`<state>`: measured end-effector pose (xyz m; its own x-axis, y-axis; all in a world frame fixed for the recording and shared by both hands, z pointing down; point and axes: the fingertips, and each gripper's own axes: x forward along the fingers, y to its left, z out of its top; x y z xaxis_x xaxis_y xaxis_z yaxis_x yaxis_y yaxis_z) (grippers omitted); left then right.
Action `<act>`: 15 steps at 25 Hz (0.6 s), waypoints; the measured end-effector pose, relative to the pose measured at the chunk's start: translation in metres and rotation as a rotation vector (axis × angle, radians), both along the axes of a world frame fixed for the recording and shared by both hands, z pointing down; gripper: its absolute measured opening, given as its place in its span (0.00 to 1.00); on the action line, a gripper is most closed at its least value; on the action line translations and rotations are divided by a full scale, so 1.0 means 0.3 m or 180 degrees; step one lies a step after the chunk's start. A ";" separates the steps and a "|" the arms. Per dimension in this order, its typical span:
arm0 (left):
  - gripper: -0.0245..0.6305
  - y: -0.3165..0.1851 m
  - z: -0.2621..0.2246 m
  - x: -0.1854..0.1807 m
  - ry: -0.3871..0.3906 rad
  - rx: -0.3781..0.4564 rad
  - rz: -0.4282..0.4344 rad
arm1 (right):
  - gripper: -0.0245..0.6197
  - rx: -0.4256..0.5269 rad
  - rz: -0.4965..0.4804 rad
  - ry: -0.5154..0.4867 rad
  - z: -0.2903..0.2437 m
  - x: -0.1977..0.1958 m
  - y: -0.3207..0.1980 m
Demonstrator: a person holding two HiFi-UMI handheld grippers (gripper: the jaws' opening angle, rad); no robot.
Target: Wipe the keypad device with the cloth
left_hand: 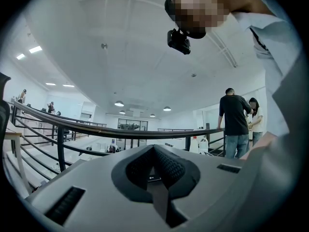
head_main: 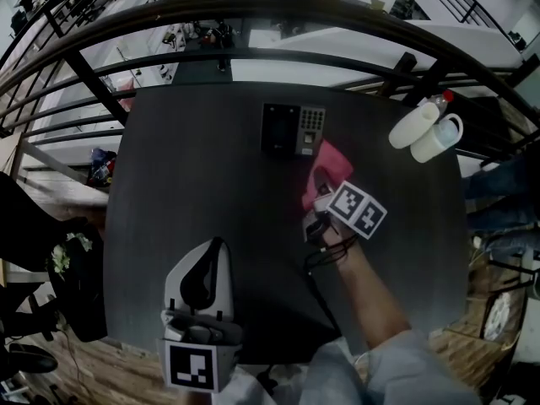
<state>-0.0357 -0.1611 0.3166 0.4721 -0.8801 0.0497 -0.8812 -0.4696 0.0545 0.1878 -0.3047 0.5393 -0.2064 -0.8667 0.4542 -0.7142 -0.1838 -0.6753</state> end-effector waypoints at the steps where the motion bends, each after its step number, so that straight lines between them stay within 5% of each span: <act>1: 0.04 0.006 -0.006 0.003 -0.0004 0.0010 0.0007 | 0.08 0.0010 -0.0021 -0.0015 -0.007 -0.007 0.018; 15: 0.04 0.075 -0.090 0.062 -0.0071 0.0163 0.0026 | 0.08 0.0492 -0.0532 0.0639 -0.256 -0.020 0.223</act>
